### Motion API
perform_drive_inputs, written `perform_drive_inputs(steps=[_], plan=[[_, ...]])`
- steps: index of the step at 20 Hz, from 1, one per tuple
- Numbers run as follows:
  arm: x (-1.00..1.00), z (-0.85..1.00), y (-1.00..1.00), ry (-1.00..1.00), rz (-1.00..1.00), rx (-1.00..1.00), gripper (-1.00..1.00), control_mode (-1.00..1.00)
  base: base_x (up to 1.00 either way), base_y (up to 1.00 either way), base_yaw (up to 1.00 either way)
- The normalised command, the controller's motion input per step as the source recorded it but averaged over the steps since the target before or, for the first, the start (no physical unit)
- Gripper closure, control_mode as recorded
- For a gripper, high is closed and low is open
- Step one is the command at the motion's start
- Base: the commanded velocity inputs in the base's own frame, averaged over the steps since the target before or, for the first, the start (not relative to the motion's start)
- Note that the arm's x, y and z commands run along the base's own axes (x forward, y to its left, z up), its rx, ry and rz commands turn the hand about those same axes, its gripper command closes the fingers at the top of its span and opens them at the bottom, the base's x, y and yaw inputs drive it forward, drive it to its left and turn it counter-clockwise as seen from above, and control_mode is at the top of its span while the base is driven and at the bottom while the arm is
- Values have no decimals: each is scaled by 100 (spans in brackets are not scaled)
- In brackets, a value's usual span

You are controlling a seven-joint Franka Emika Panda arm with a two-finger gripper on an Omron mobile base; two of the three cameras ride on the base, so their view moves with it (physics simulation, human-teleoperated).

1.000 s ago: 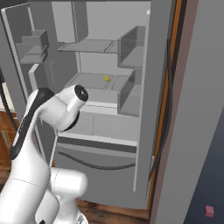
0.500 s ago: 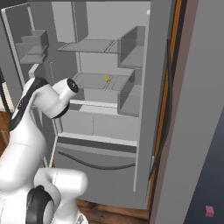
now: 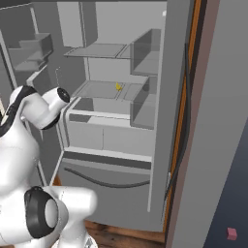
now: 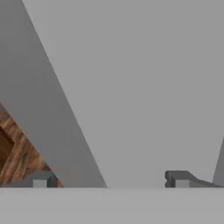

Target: Open the fridge, remove the apple, lemon wedge, and chicken drumstick, and place them on any counter.

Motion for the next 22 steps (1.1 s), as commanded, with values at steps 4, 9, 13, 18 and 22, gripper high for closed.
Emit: perform_drive_inputs(steps=[4,9,13,18,22], plan=[[0,-15,72,-24,11,0,-100,-100,0,0,0],[0,-13,72,-27,11,0,-100,-100,0,0,0],[-3,-1,55,-29,7,0,-100,-100,0,0,0],[-47,28,10,-20,1,0,-100,-100,0,0,0],[-78,37,-5,-2,-3,0,-100,-100,0,0,0]])
